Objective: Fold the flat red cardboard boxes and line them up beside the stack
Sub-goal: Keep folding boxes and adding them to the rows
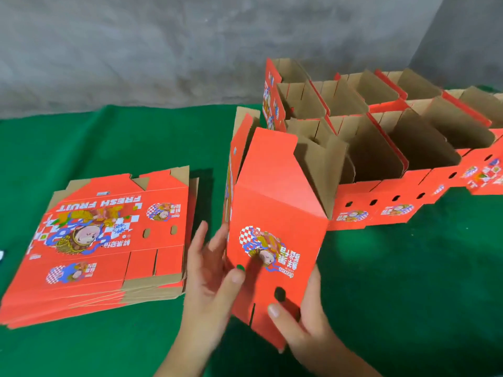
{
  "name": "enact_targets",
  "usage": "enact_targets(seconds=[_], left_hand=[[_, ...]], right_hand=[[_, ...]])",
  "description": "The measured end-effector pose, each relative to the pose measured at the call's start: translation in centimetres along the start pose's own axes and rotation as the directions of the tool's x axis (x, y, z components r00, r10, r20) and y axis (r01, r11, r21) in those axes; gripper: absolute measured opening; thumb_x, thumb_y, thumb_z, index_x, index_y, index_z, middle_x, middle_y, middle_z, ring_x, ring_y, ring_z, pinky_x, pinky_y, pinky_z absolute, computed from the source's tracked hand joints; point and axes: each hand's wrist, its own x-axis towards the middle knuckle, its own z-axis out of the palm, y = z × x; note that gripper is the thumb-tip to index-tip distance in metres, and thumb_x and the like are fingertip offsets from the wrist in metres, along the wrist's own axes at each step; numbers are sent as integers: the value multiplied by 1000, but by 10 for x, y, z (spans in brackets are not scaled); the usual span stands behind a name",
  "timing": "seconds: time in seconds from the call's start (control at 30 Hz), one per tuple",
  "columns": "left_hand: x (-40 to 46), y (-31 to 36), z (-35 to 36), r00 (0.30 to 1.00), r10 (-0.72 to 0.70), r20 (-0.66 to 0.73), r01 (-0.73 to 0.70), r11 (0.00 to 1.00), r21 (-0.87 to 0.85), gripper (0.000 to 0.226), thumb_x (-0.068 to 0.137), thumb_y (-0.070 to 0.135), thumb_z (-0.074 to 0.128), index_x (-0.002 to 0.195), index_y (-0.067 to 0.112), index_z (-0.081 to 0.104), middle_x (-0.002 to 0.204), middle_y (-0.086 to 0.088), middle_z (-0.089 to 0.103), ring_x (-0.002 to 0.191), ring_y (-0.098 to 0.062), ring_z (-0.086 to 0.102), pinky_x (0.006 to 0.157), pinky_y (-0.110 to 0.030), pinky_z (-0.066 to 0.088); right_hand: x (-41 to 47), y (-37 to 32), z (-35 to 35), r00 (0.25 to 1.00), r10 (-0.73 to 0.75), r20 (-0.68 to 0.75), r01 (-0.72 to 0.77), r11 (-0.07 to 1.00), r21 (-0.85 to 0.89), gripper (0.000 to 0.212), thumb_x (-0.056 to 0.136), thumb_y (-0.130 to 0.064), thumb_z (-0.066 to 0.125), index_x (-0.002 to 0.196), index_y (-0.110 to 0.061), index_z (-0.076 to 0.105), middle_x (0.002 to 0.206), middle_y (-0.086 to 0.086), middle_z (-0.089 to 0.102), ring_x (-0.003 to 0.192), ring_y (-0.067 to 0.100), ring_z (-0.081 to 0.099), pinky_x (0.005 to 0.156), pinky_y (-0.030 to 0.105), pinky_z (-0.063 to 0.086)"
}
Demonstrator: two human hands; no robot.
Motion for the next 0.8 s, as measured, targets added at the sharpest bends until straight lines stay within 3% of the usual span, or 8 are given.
enact_targets(seconds=[0.17, 0.27, 0.33, 0.43, 0.5, 0.63, 0.73, 0.8], left_hand=[[-1, -19, -23, 1000, -22, 7, 20, 991, 136, 78, 93, 58, 68, 151, 12, 45, 136, 7, 68, 135, -27, 59, 116, -43, 46], [-15, -18, -24, 986, -130, 101, 131, 991, 0, 87, 93, 62, 67, 159, 13, 38, 149, -13, 60, 139, -41, 54, 120, -61, 35], [-28, -19, -27, 976, -54, 210, 41, 997, 64, 118, 89, 73, 63, 166, 4, 5, 169, -15, 31, 157, -35, 30, 128, -46, 25], [-36, -21, -43, 952, 75, 297, -197, 893, 405, 94, 89, 68, 71, 165, 36, 26, 162, 20, 42, 149, -1, 39, 116, -16, 34], [-50, -21, -51, 977, 175, 123, -213, 746, 631, 59, 89, 67, 70, 144, 54, 56, 135, 31, 65, 122, 11, 61, 101, -10, 46], [-47, -16, -81, 860, 99, -500, 54, 957, 284, 30, 77, 72, 75, 79, 43, 83, 68, 16, 75, 62, 6, 64, 63, -17, 57], [-31, -8, -116, 762, -70, -644, 106, 994, 18, 41, 101, 22, 51, 73, 27, 81, 66, 5, 75, 53, -13, 72, 48, -27, 59], [-18, -4, -130, 739, -144, -658, 165, 986, -31, 41, 95, 28, 49, 65, 25, 77, 59, -1, 71, 47, -19, 70, 42, -24, 55]], right_hand=[[-15, 14, 32, 971, 63, 230, -6, 970, -241, 71, 90, -48, 74, 150, -57, 36, 155, -25, 42, 143, -8, 36, 111, 19, 40], [-16, 18, 34, 959, 28, 282, 68, 943, -325, 92, 86, -52, 77, 158, -46, 21, 168, 2, 14, 157, 12, 17, 123, 28, 26], [-11, 19, 26, 955, 10, 297, 103, 926, -362, 95, 88, -49, 76, 161, -36, 16, 167, 12, 3, 159, 23, 10, 125, 32, 23], [-2, 23, 19, 956, -4, 294, 102, 942, -319, 84, 92, -46, 73, 159, -33, 24, 168, 5, 9, 157, 18, 17, 123, 28, 26], [9, 25, 12, 950, -2, 311, 114, 933, -342, 75, 96, -47, 64, 157, -38, 22, 167, -4, 13, 157, 17, 18, 124, 36, 24], [56, 34, -13, 953, 253, -169, -273, 956, -106, 77, 85, -57, 59, 150, -34, 24, 159, -3, 30, 145, 8, 34, 122, 38, 31], [105, 29, -37, 863, 425, -274, -407, 905, 123, 88, 77, -72, 51, 154, -39, 24, 162, -6, 30, 131, -18, 39, 104, 7, 33], [129, 27, -45, 845, 476, -244, -444, 879, 175, 86, 74, -76, 48, 152, -44, 32, 160, -12, 36, 137, -12, 40, 110, 19, 31]])
